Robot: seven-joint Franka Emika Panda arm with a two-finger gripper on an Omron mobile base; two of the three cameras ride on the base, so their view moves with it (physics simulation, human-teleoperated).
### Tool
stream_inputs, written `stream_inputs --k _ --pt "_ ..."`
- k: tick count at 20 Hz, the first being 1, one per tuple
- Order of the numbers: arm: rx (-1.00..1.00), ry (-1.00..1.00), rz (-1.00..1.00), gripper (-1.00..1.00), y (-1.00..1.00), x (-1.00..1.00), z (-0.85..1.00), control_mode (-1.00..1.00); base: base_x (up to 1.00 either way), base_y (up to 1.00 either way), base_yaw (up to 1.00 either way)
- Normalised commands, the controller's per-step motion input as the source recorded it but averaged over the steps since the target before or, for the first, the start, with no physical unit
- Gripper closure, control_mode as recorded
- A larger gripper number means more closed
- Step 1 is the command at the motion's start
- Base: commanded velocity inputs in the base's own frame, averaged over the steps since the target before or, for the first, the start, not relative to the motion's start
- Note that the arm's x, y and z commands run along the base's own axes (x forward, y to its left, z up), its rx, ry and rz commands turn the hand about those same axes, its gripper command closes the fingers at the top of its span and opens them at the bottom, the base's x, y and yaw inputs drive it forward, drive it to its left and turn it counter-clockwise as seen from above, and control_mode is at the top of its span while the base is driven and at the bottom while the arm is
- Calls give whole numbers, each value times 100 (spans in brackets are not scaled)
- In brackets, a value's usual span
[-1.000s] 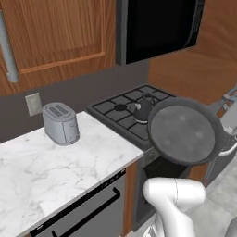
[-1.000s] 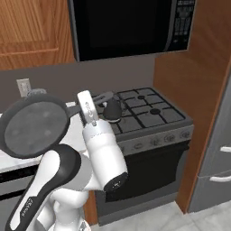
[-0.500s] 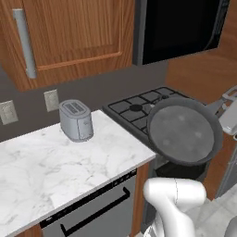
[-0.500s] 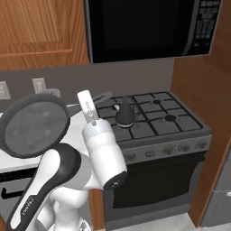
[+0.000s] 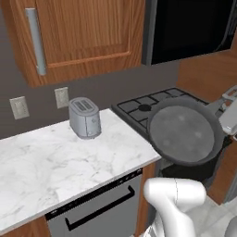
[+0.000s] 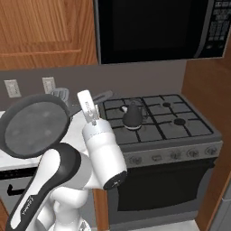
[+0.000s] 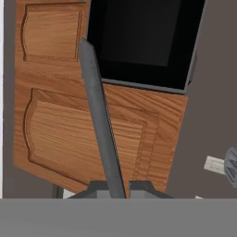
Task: Pick the pan from the cabinet and place it on the stove. Then turn on the stove burner for the pan.
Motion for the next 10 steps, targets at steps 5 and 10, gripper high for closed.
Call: stream_inputs --k 5,10 --pt "0 0 0 100 0 0 0 100 24 -31 20" --pt "0 0 0 100 0 0 0 100 25 -37 22"
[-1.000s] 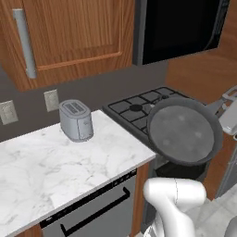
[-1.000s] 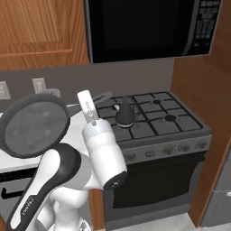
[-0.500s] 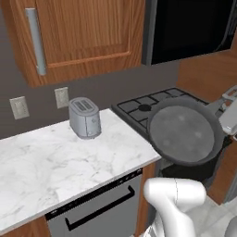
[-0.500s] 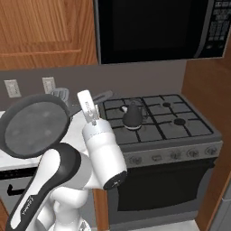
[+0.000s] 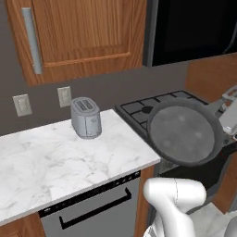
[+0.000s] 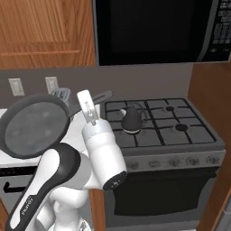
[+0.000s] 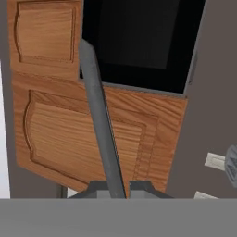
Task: Pick the pan from the cabinet and place it on the stove. Then turn on the stove burner for the pan.
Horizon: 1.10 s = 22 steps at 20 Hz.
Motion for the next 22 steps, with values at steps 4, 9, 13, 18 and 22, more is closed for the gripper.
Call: stream_inputs --k 4,9,13,18,22 --pt "0 0 0 100 0 0 0 100 19 -37 22" --pt "0 0 0 100 0 0 0 100 11 -4 21" --pt "0 0 0 100 0 0 0 100 20 -5 25" --pt "0 0 0 100 0 0 0 100 27 -14 25" --pt "0 0 0 100 0 0 0 100 25 -31 26"
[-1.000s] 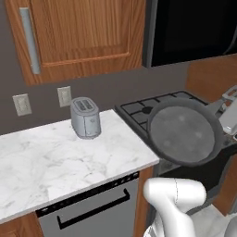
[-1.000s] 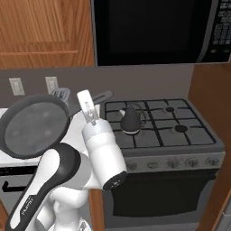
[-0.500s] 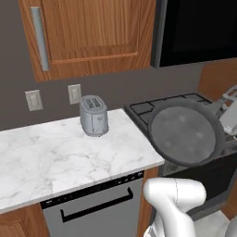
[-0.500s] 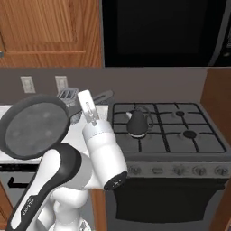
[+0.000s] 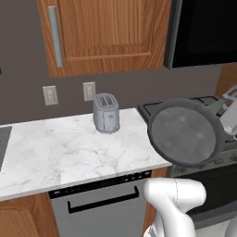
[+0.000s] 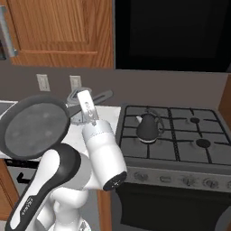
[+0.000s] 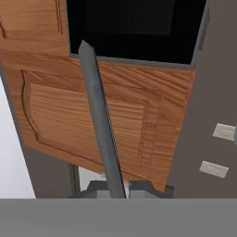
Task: Pick the pan from the cabinet and place it on the stove. Then turn on the stove burner for the pan.
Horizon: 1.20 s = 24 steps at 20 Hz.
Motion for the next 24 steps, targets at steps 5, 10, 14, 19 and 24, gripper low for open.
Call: stream_inputs --k 5,10,14,19,24 --pt "0 0 0 100 0 0 0 100 15 -50 25" --pt "0 0 0 100 0 0 0 100 10 -54 22" --pt "0 0 0 100 0 0 0 100 8 -18 10" --pt "0 0 0 100 0 0 0 100 0 0 8" --pt "0 0 0 100 0 0 0 100 2 0 4"
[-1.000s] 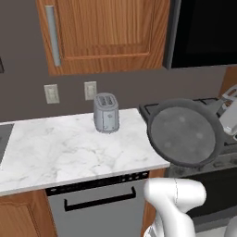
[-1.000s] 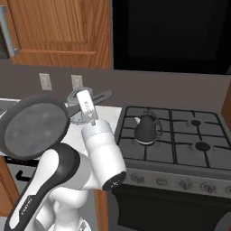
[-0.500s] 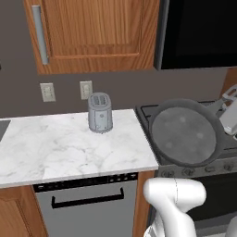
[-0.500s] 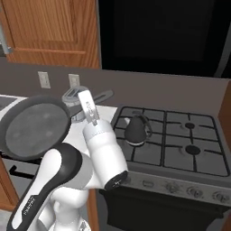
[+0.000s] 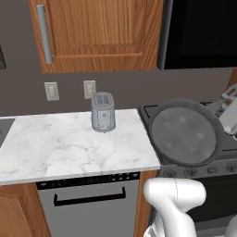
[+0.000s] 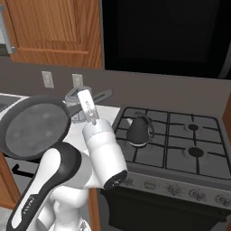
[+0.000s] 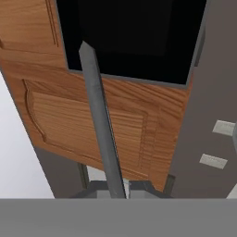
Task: Pick the pan from the cabinet and place it on the stove. Then turn on the stove burner for the pan.
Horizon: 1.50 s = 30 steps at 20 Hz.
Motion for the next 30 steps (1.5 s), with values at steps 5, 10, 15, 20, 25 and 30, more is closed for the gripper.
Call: stream_inputs --k 5,10,15,20,25,30 --pt "0 0 0 100 0 0 0 100 4 20 0" --pt "0 0 0 100 0 0 0 100 6 30 0" --pt "0 0 0 100 0 0 0 100 6 34 0" --pt "0 0 0 100 0 0 0 100 3 20 0" --pt "0 0 0 100 0 0 0 100 0 1 0" --pt "0 0 0 100 0 0 0 100 0 0 0"
